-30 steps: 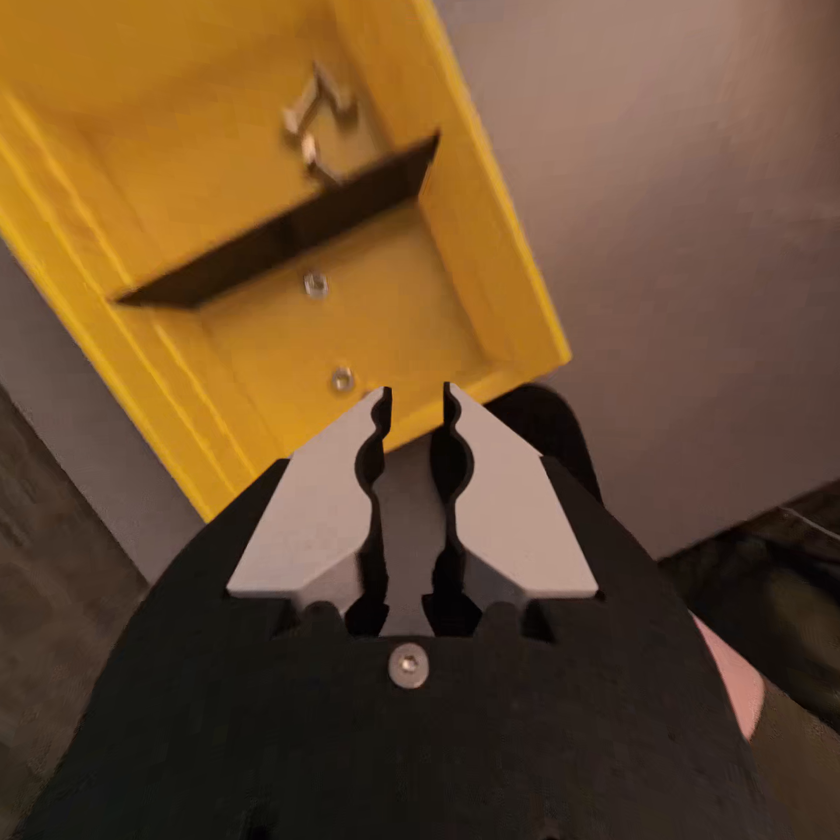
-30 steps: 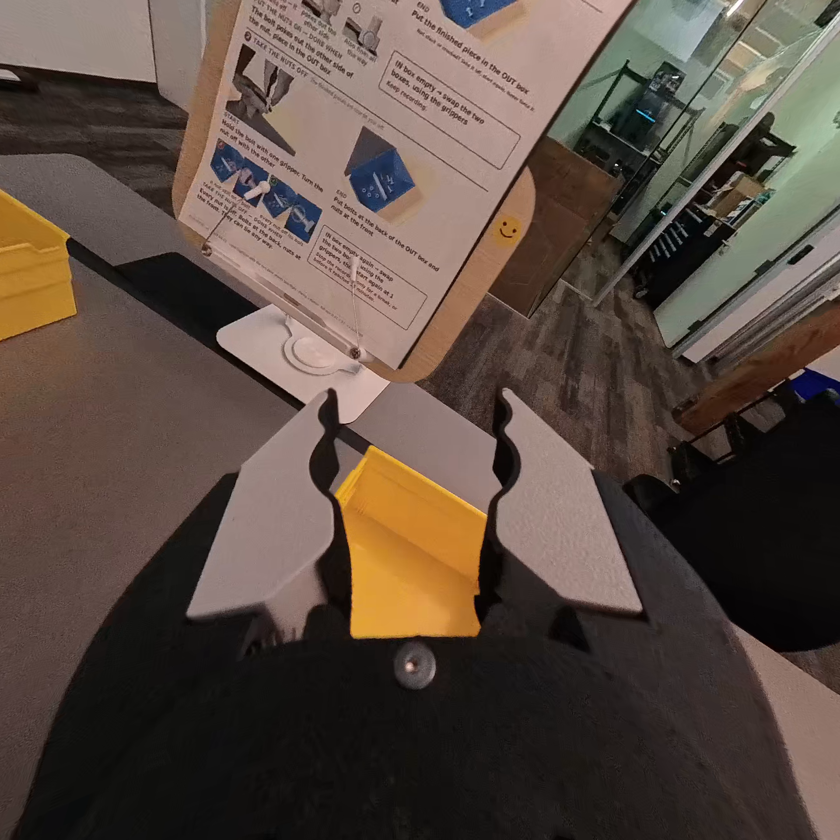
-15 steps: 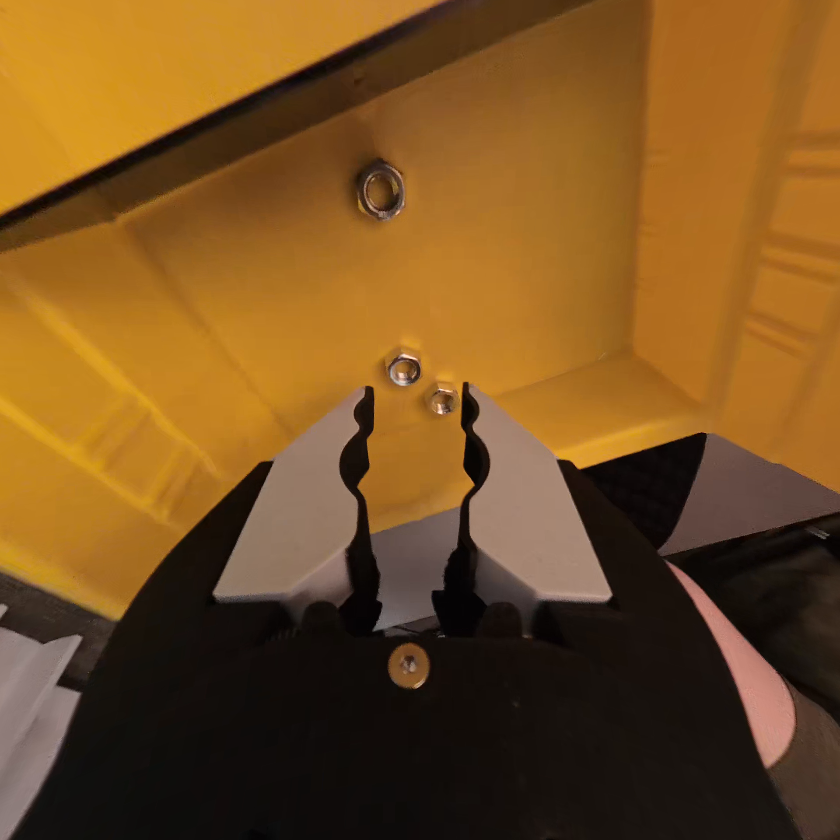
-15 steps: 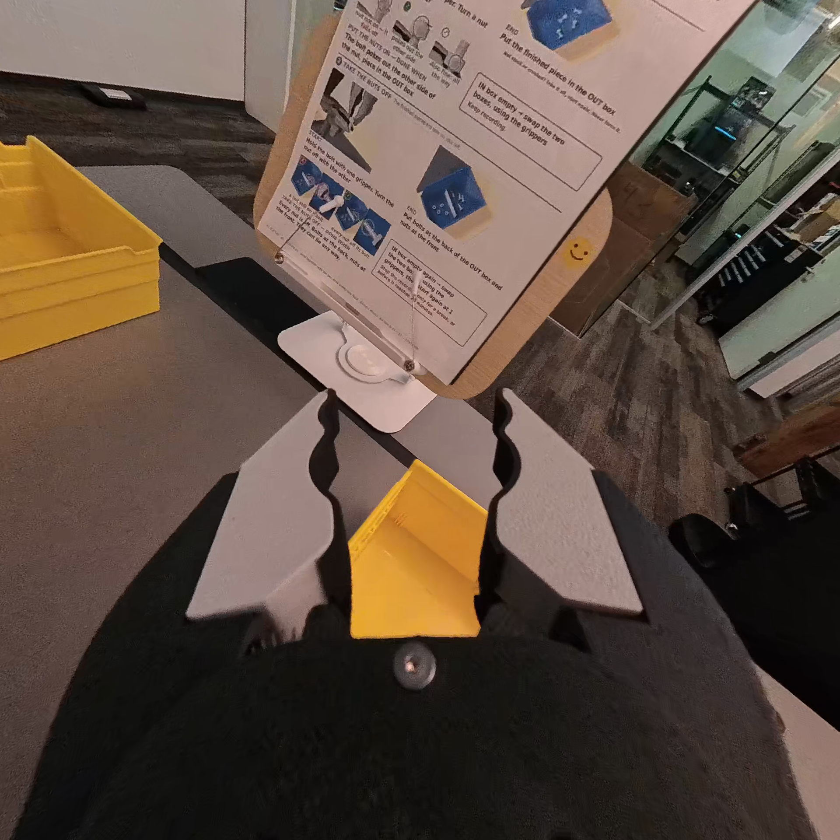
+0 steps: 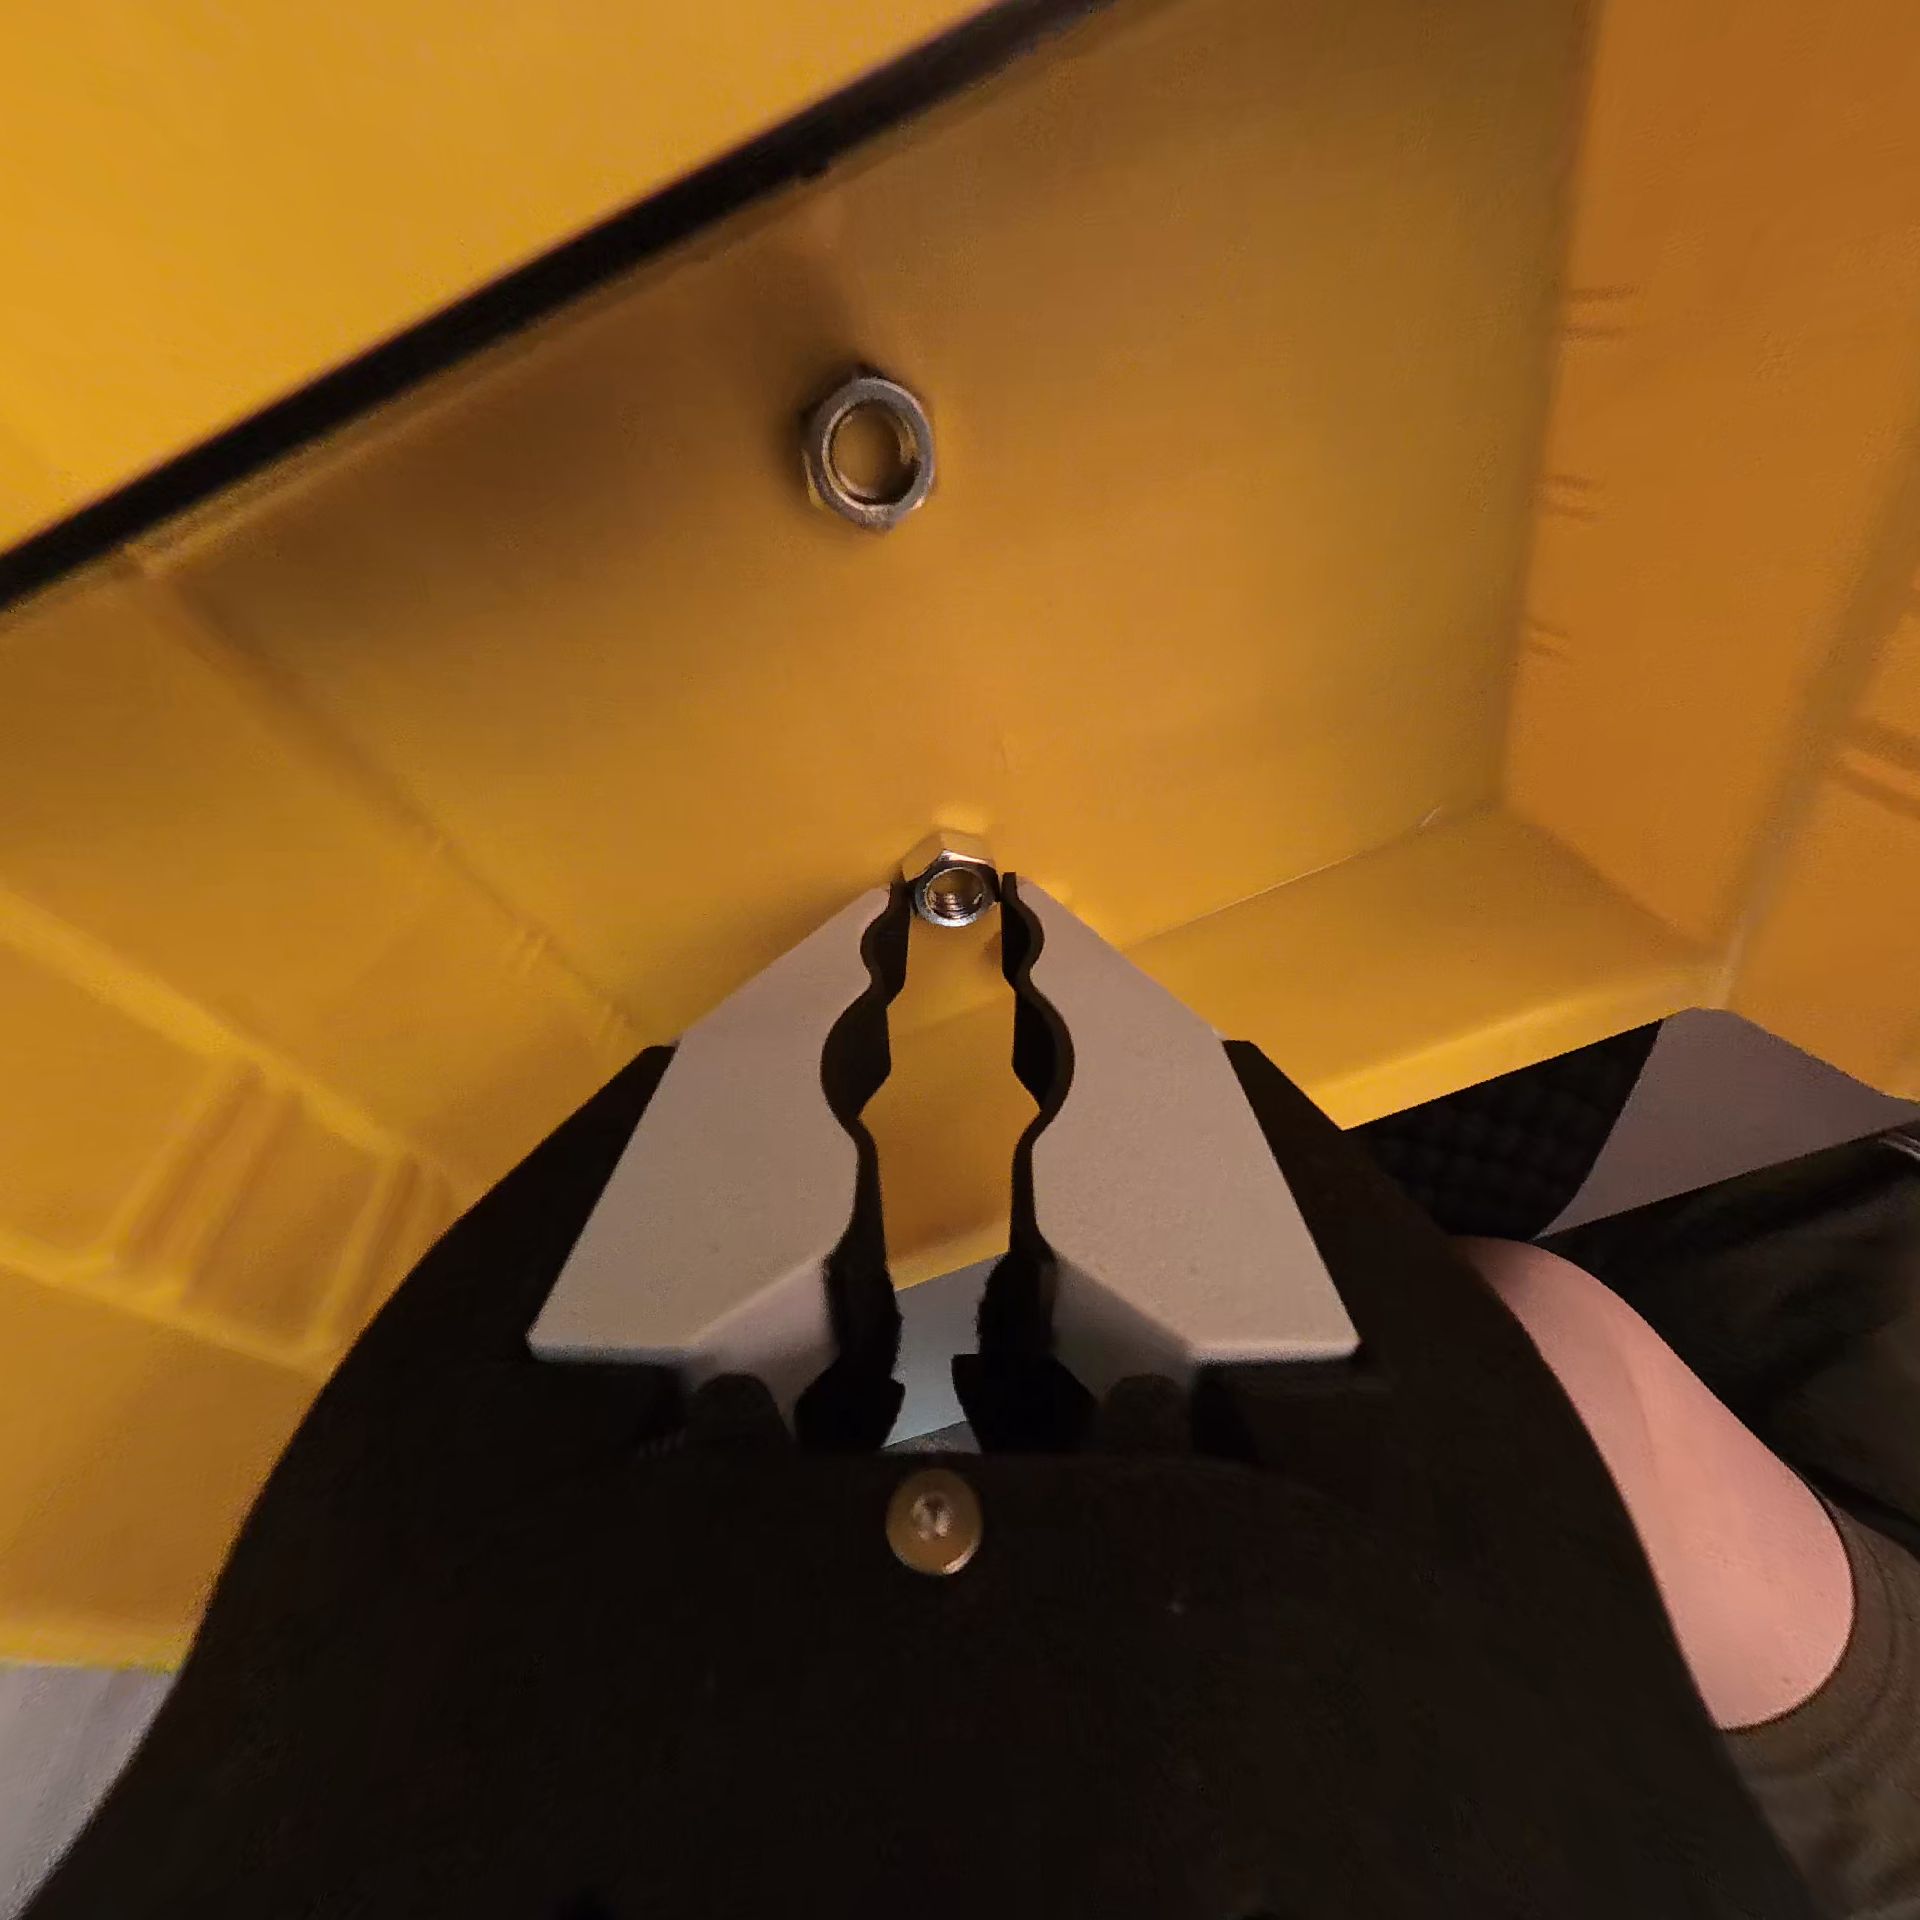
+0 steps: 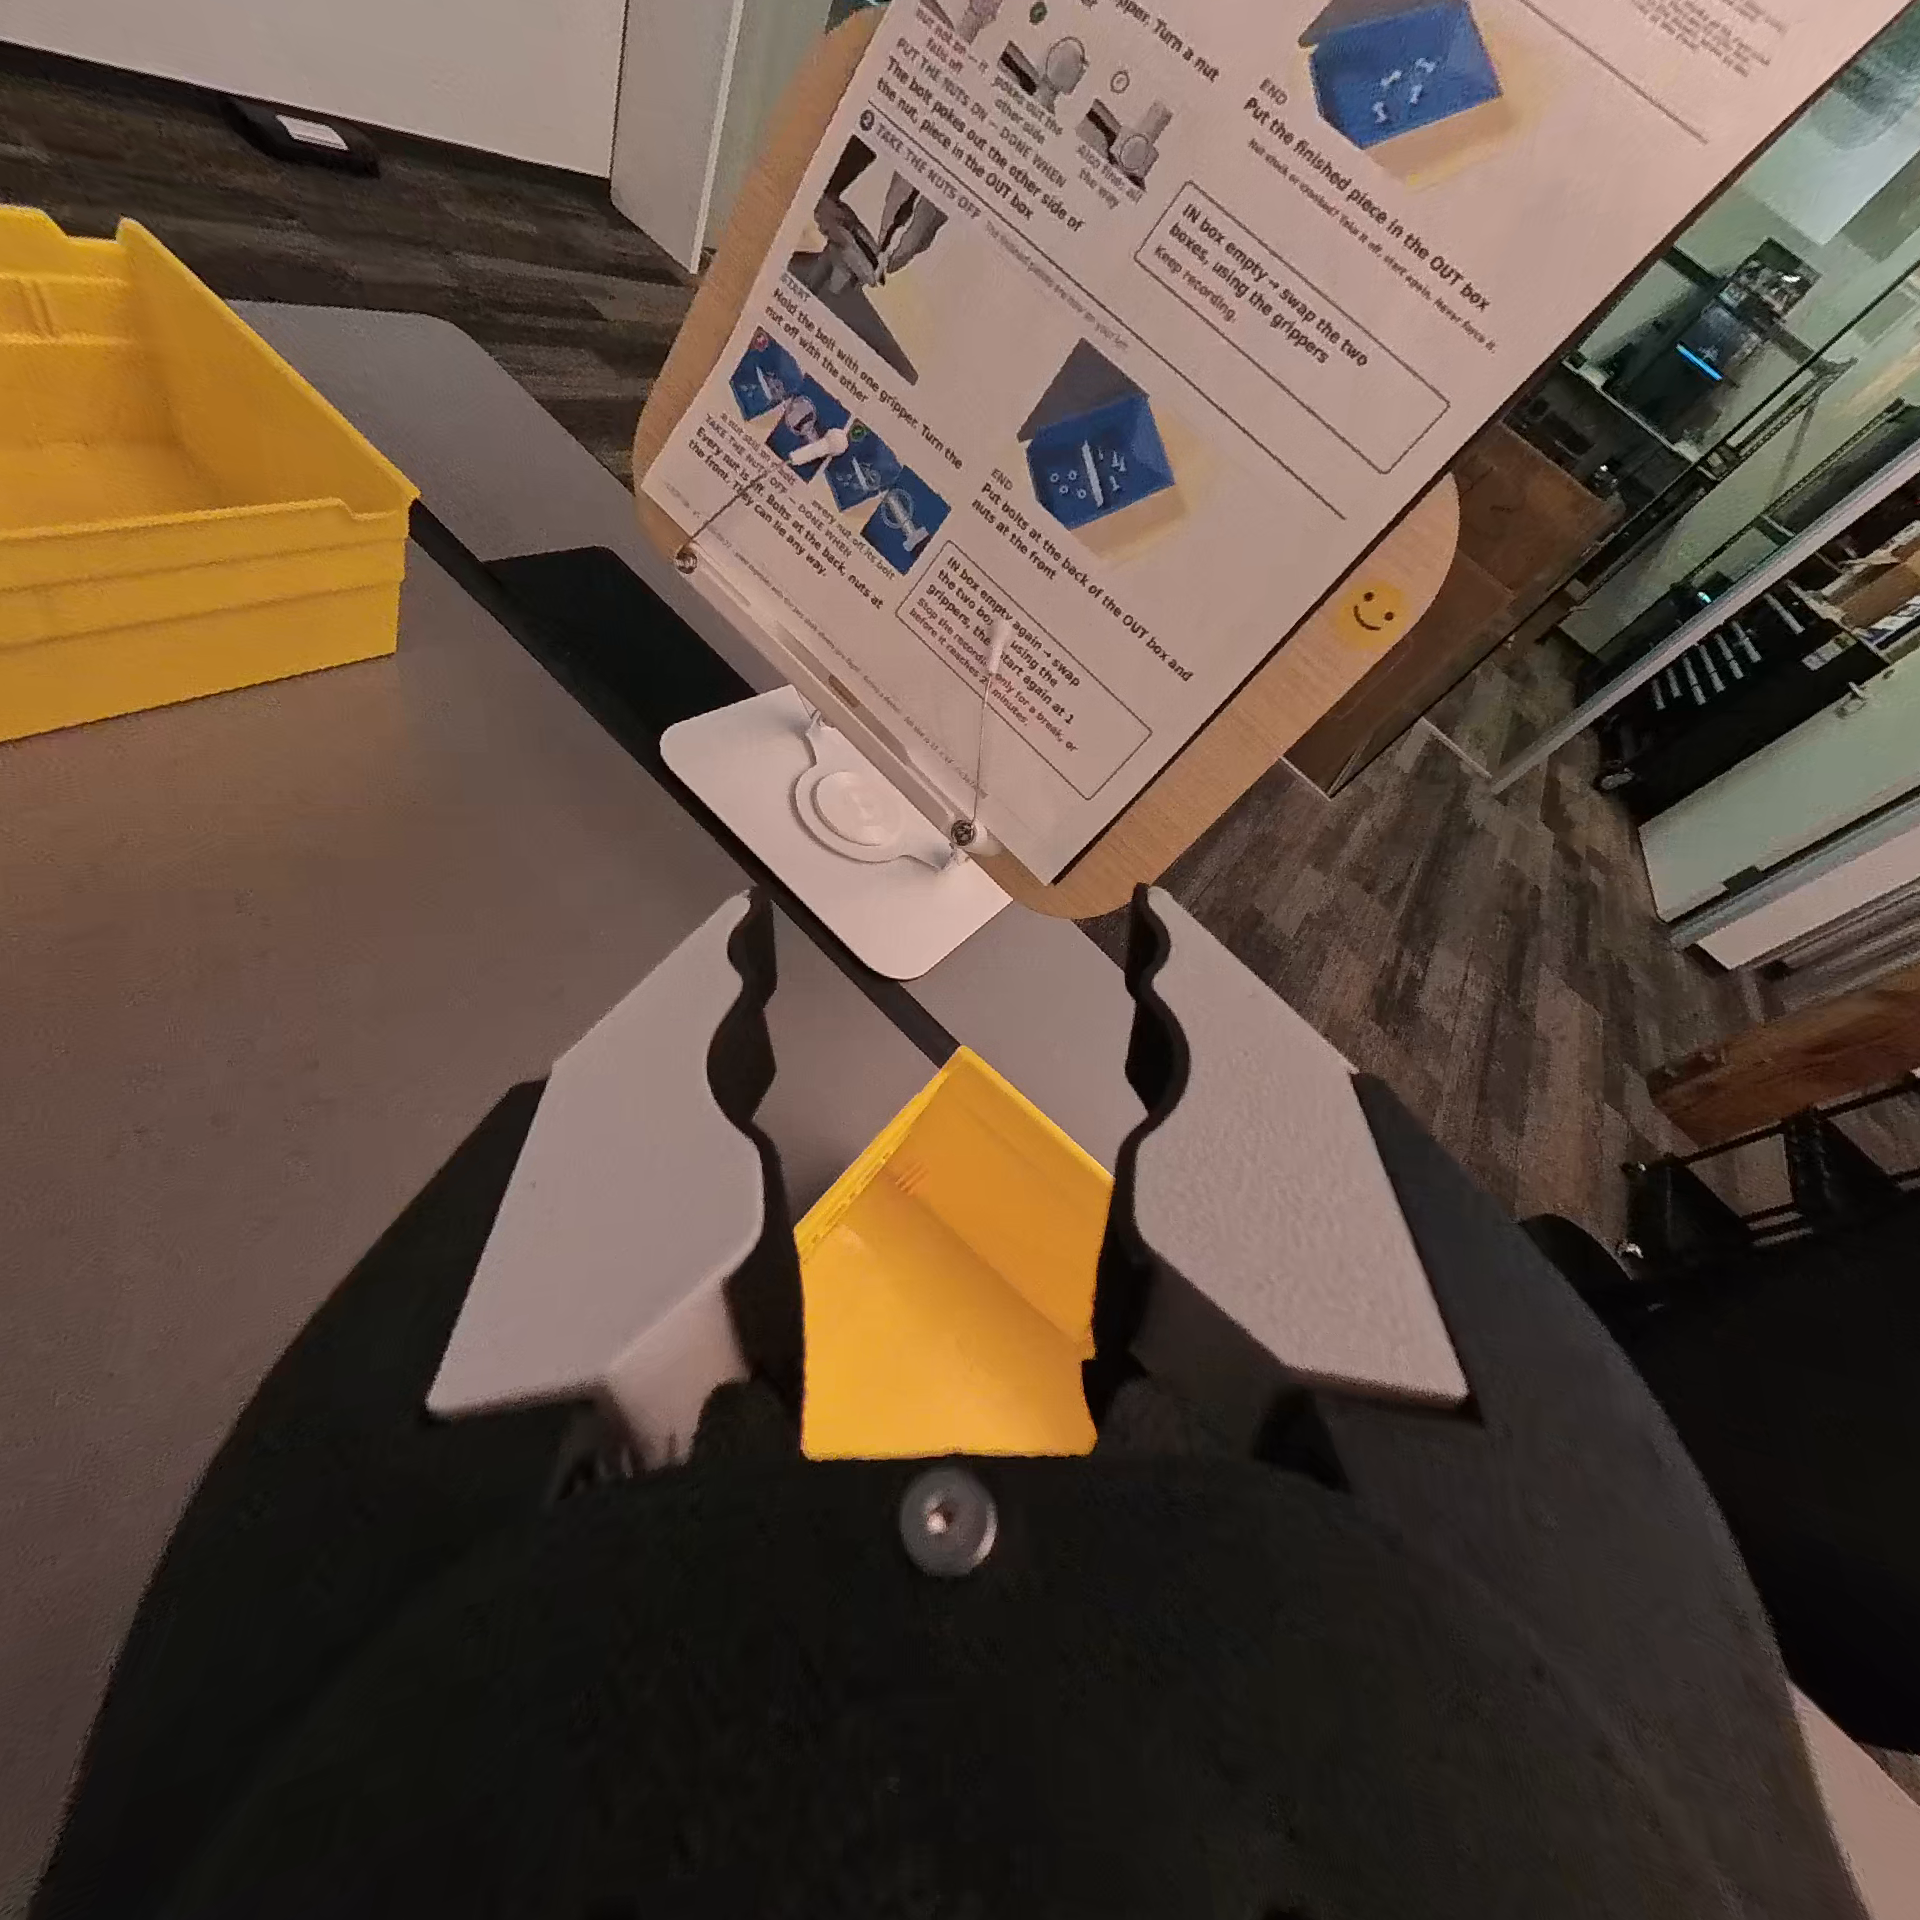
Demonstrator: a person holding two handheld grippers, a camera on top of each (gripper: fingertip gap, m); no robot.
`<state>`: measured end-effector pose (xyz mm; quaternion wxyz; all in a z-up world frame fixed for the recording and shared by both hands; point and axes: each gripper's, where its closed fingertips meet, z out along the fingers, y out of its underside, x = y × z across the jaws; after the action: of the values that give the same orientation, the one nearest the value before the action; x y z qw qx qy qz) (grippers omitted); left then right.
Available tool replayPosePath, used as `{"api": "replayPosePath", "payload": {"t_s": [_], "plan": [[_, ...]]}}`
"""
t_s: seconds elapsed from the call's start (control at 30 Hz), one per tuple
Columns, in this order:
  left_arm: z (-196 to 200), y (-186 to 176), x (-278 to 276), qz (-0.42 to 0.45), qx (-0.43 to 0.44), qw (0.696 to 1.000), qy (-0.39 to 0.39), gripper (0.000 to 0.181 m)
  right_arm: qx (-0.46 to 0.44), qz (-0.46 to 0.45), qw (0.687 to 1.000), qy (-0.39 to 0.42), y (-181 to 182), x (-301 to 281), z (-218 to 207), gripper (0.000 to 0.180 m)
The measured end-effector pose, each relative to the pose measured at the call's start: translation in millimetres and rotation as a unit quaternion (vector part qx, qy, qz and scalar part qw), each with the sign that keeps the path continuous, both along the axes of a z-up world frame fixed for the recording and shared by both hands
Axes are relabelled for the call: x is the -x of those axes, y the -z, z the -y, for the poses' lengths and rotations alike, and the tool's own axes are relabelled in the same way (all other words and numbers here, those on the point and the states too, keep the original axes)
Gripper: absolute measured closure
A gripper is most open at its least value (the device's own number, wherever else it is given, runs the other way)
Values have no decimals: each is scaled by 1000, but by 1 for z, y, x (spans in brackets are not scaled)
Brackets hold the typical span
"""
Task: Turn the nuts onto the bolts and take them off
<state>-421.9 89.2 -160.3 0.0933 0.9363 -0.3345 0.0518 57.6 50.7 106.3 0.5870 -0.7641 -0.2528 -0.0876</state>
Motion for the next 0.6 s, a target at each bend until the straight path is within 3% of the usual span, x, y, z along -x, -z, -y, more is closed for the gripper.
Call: {"api": "replayPosePath", "payload": {"t_s": [0.27, 0.43, 0.53, 0.6], "plan": [[5, -5, 14, -36, -4, 999, 18, 165, 9, 15, 1000, 5, 3, -5, 3, 112], [8, -44, -1, -19, -60, 998, 7, 165, -4, 18, 1000, 9, -4, -7, 10, 112], [21, -88, -51, 44, -117, 991, 47, 166, -16, 21, 1000, 12, -12, -8, 17, 112], [29, -117, -107, 102, -181, 969, 131, 165, -26, 28, 999, 10, -18, -8, 23, 113]]}}
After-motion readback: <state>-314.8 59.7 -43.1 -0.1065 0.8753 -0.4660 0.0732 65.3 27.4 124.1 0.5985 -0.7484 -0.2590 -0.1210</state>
